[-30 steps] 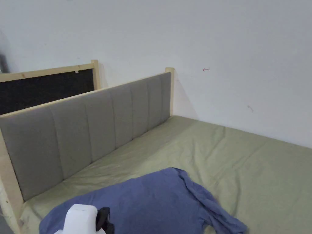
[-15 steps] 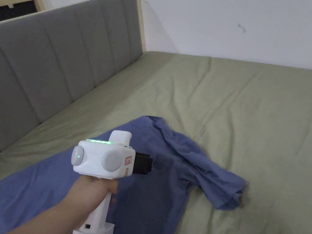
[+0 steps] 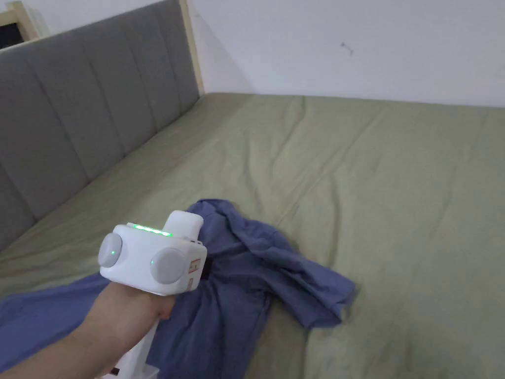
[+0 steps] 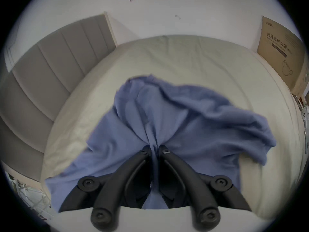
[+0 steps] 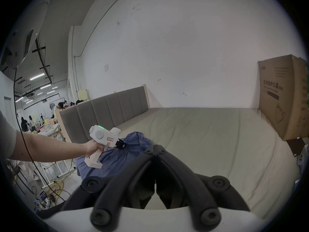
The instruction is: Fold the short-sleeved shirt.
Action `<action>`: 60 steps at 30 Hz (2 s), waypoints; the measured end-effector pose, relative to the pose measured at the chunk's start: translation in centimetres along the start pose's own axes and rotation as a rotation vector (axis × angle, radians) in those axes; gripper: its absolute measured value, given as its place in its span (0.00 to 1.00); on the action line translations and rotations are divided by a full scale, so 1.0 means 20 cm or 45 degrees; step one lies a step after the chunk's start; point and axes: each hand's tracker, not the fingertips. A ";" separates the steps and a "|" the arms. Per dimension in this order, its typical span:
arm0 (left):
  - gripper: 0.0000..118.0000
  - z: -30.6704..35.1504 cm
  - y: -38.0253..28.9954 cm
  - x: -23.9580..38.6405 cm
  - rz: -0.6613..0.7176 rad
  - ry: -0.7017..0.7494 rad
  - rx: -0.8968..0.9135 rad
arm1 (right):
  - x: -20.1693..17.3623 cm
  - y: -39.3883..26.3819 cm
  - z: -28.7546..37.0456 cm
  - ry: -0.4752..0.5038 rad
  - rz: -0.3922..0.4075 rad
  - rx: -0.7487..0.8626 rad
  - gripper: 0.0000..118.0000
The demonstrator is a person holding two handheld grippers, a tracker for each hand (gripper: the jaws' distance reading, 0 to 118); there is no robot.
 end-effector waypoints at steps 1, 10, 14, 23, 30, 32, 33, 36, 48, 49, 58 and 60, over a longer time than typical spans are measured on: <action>0.06 0.07 0.04 0.03 -0.011 -0.012 0.029 | 0.01 0.01 0.08 -0.012 0.010 0.029 0.00; 0.06 0.72 0.39 1.02 -0.484 -0.378 0.348 | 0.13 0.13 0.73 -0.211 -0.029 0.207 0.00; 0.06 0.96 0.40 1.66 -0.709 -0.622 0.422 | 0.16 0.15 0.97 -0.305 -0.029 0.251 0.00; 0.06 1.08 -0.01 2.70 -1.012 -0.936 0.224 | 0.22 0.10 1.35 -0.509 -0.025 0.274 0.00; 0.89 1.04 -0.11 2.50 -0.764 -0.937 0.210 | 0.25 0.03 1.43 -0.559 -0.033 0.219 0.00; 0.89 1.10 -0.06 2.27 -0.599 -0.898 0.266 | 0.25 0.03 1.43 -0.553 -0.045 0.217 0.00; 0.88 1.15 -0.06 2.12 -0.508 -0.883 0.327 | 0.25 0.03 1.42 -0.549 -0.047 0.220 0.00; 0.29 1.27 -0.12 1.64 -0.243 -0.835 0.472 | 0.24 0.02 1.40 -0.528 -0.037 0.225 0.00; 0.01 1.17 -0.61 0.74 0.248 -0.517 0.387 | 0.27 -0.10 1.23 -0.553 0.010 0.077 0.00; 0.01 1.10 -0.55 0.74 0.245 -0.526 0.385 | 0.29 -0.11 1.21 -0.558 0.002 0.067 0.00; 0.78 0.17 0.17 0.92 0.148 -0.419 0.210 | 0.51 -0.14 0.94 -0.623 0.028 -0.063 0.00; 1.00 -0.02 0.25 0.94 0.207 -0.426 0.136 | 0.57 -0.16 0.89 -0.644 0.000 -0.097 0.00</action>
